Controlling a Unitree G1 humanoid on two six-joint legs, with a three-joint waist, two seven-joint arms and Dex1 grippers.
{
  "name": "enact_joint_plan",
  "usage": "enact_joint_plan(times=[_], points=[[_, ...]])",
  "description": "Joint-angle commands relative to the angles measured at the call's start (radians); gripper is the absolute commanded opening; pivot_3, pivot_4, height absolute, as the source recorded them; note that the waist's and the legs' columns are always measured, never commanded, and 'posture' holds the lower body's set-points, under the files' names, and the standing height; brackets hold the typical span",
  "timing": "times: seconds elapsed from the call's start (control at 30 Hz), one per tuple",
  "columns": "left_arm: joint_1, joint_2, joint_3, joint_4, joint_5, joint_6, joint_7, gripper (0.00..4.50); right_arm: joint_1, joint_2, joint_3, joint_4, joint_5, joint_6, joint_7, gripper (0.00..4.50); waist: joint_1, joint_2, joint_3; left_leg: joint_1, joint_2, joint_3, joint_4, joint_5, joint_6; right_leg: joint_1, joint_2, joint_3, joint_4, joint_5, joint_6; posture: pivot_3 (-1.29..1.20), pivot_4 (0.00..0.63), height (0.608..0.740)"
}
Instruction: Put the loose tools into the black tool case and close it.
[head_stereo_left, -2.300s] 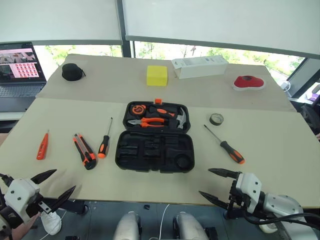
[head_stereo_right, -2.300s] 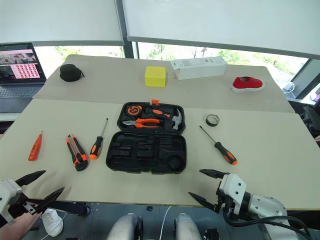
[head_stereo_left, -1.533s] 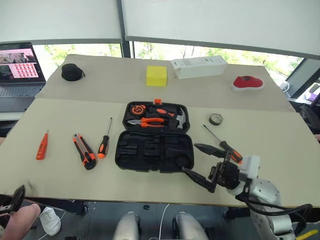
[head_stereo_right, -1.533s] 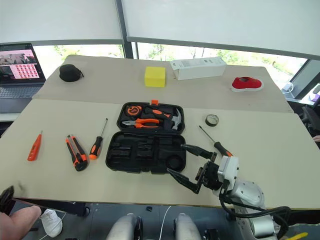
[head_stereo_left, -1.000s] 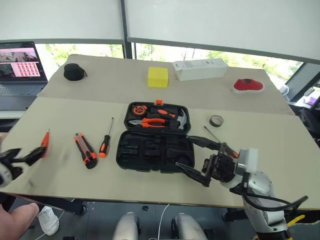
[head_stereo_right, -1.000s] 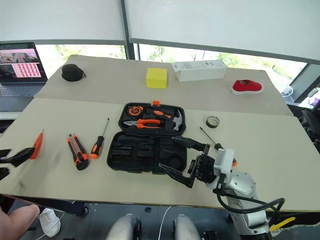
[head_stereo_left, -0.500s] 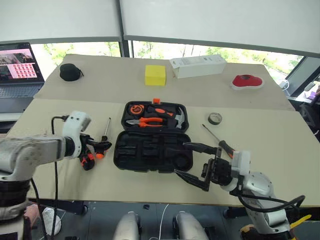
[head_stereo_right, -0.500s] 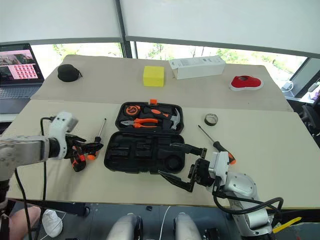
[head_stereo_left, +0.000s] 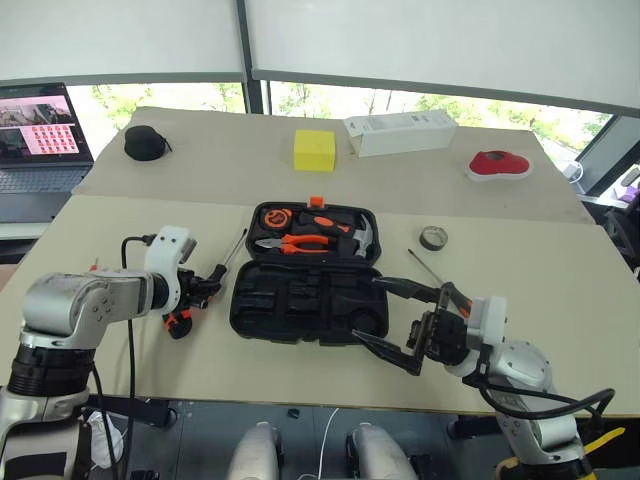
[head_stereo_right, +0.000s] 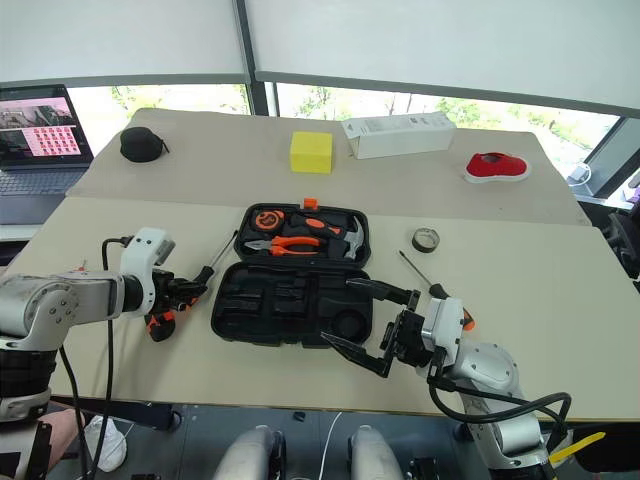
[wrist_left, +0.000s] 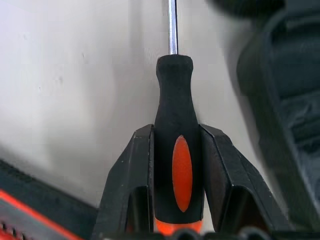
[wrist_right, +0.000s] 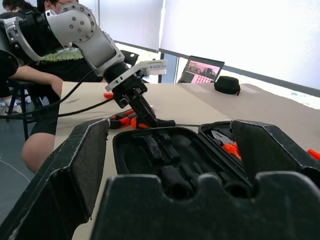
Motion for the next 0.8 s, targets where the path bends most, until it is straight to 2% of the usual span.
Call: enact_joint_plan(times=[0.03, 0.13, 0.23, 0.3, 0.4, 0.47, 0.63, 0.8], points=[[-0.005, 0.031, 0.072, -0.020, 0.061, -0.188, -0.079, 0.83, -0.007, -0.022, -0.042, -0.042, 0.018, 0.002, -0.007, 4.50, 0.000, 0.000, 0.000, 0.000, 0.000, 0.000, 0.000, 0.000, 0.000, 0.000, 0.000, 0.000, 0.000, 0.000, 0.000, 0.00, 0.150, 0.740], [0.008, 0.046, 0.052, -0.029, 0.130, -0.485, -0.271, 0.83, -0.006, -0.060, -0.085, -0.048, 0.035, 0.031, -0.015, 4.50, 0.000, 0.000, 0.000, 0.000, 0.000, 0.001, 0.000, 0.000, 0.000, 0.000, 0.000, 0.000, 0.000, 0.000, 0.000, 0.00, 0.150, 0.740], [0.002, 0.077, -0.046, -0.040, 0.230, -0.821, -0.544, 0.83, -0.007, -0.123, -0.142, -0.043, 0.064, 0.111, -0.031, 4.50, 0.006, 0.000, 0.000, -0.001, -0.001, 0.005, 0.000, 0.000, 0.000, 0.000, -0.001, 0.000, -0.001, 0.000, 0.000, 0.00, 0.150, 0.740], [-0.060, 0.099, -0.165, -0.014, 0.303, -0.899, -0.683, 0.83, -0.014, -0.169, -0.177, -0.032, 0.080, 0.152, -0.020, 4.50, 0.012, 0.001, 0.001, -0.001, 0.000, 0.006, 0.000, 0.000, 0.000, 0.001, -0.001, 0.000, -0.003, 0.000, 0.000, 0.00, 0.150, 0.740], [-0.150, 0.137, -0.353, 0.014, 0.468, -0.983, -0.837, 0.83, -0.017, -0.214, -0.203, -0.033, 0.100, 0.192, -0.002, 4.50, 0.020, 0.001, 0.001, -0.002, 0.000, 0.007, 0.000, 0.000, 0.000, 0.002, 0.000, 0.000, -0.007, 0.001, 0.000, 0.00, 0.150, 0.740], [-0.216, 0.102, -0.424, 0.039, 0.528, -0.952, -0.848, 0.83, -0.010, -0.239, -0.217, -0.046, 0.117, 0.215, 0.018, 4.50, 0.021, 0.002, 0.000, -0.002, 0.000, 0.008, 0.000, 0.000, 0.000, 0.002, 0.000, 0.001, -0.007, 0.001, 0.001, 0.00, 0.150, 0.740], [-0.318, 0.022, -0.540, 0.169, 0.690, -0.957, -0.846, 0.83, -0.006, -0.263, -0.240, -0.063, 0.140, 0.256, 0.021, 4.50, 0.021, 0.002, 0.001, -0.007, 0.000, 0.006, 0.001, 0.000, 0.001, 0.000, 0.002, 0.001, -0.008, 0.001, 0.003, 0.00, 0.150, 0.740], [-0.349, -0.051, -0.560, 0.224, 0.762, -0.935, -0.819, 0.83, 0.007, -0.257, -0.239, -0.106, 0.150, 0.288, 0.002, 4.50, 0.020, 0.002, 0.001, -0.007, -0.001, 0.005, 0.002, 0.000, 0.001, 0.000, 0.002, 0.000, -0.008, 0.001, 0.003, 0.00, 0.150, 0.740]])
